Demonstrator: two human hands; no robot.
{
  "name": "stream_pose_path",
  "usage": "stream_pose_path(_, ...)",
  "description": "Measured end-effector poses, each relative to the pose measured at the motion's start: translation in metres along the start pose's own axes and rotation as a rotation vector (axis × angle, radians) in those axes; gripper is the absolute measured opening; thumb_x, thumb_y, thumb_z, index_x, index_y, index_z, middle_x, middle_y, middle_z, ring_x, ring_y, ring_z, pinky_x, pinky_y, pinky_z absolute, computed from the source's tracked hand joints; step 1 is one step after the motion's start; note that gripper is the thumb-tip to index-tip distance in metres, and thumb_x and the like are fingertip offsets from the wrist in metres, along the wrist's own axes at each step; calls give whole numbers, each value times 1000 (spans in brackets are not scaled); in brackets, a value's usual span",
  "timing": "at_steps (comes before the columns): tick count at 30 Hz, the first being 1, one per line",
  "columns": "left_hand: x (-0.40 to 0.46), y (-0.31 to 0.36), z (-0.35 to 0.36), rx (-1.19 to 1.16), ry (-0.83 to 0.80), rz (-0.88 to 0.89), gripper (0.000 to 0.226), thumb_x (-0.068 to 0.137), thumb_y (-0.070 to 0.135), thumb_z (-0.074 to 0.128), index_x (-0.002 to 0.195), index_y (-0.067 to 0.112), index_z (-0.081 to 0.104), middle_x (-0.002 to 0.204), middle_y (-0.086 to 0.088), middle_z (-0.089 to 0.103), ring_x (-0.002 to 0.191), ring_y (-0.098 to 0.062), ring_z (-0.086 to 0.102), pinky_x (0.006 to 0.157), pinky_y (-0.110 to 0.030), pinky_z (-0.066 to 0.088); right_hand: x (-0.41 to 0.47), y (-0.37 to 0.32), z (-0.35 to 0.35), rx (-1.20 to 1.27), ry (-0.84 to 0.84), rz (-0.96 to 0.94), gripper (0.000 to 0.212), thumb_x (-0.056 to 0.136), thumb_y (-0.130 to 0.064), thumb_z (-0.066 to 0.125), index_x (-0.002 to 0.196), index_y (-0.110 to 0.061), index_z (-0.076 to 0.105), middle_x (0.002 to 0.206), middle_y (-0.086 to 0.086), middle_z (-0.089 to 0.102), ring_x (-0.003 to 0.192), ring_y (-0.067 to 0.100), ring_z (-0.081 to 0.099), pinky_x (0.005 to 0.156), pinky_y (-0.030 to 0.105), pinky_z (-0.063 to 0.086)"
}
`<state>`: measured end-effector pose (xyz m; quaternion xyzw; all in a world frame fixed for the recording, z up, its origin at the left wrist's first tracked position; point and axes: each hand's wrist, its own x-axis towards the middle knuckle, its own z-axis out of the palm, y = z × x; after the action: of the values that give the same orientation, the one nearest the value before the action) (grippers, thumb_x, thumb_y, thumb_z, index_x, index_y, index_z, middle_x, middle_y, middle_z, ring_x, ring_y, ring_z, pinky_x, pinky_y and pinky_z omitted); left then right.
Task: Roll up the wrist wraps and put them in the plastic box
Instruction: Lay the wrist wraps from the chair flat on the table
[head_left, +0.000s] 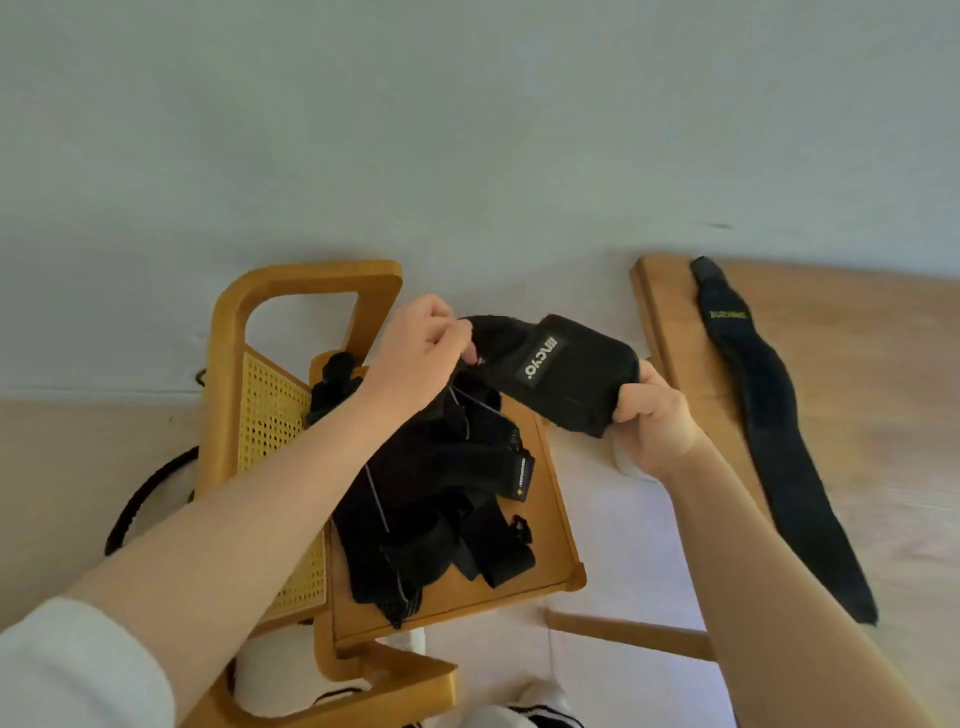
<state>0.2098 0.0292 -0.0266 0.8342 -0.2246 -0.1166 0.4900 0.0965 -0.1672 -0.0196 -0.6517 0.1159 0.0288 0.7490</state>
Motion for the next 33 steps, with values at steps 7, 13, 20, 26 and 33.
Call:
stream_pose_path(7, -11, 101, 5, 57, -569, 122, 21, 92, 33, 57, 112, 28, 59, 109, 20, 61, 94, 11, 56, 86, -8, 42, -38, -43, -28, 71, -278, -31, 40, 46, -19, 54, 79, -10, 73, 79, 10, 67, 77, 27, 62, 65, 33, 52)
stream_pose_path(13, -50, 154, 63, 135, -792, -10, 16, 87, 28, 65, 99, 17, 64, 91, -2, 73, 82, -16, 71, 77, -27, 55, -112, -46, -90, -131, -192, -2, 42, 58, -23, 56, 85, 8, 61, 78, 17, 58, 74, 27, 57, 68, 32, 48)
stream_pose_path(20, -108, 213, 163, 21, -1003, -129, 43, 90, 10, 61, 128, 20, 44, 102, -11, 71, 88, -27, 70, 77, -40, 58, -203, -33, -166, -522, 180, -28, 13, 85, -3, 64, 93, -13, 65, 87, 5, 67, 81, 15, 64, 77, 29, 51)
stream_pose_path(26, -146, 225, 224, -281, -1009, -214, 45, 92, 13, 57, 131, 27, 42, 118, -12, 64, 103, -37, 63, 81, -42, 54, -255, -36, -193, 232, 301, -31, 16, 91, 2, 54, 89, -12, 59, 88, 7, 63, 82, 19, 62, 75, 33, 54)
stream_pose_path(33, -157, 245, 266, -369, -911, -212, 44, 96, 43, 42, 124, 11, 54, 125, -20, 59, 114, -38, 57, 103, -51, 41, -280, -42, -206, -125, 443, -55, 10, 85, -7, 66, 85, -17, 65, 92, 7, 67, 91, 25, 64, 76, 39, 57)
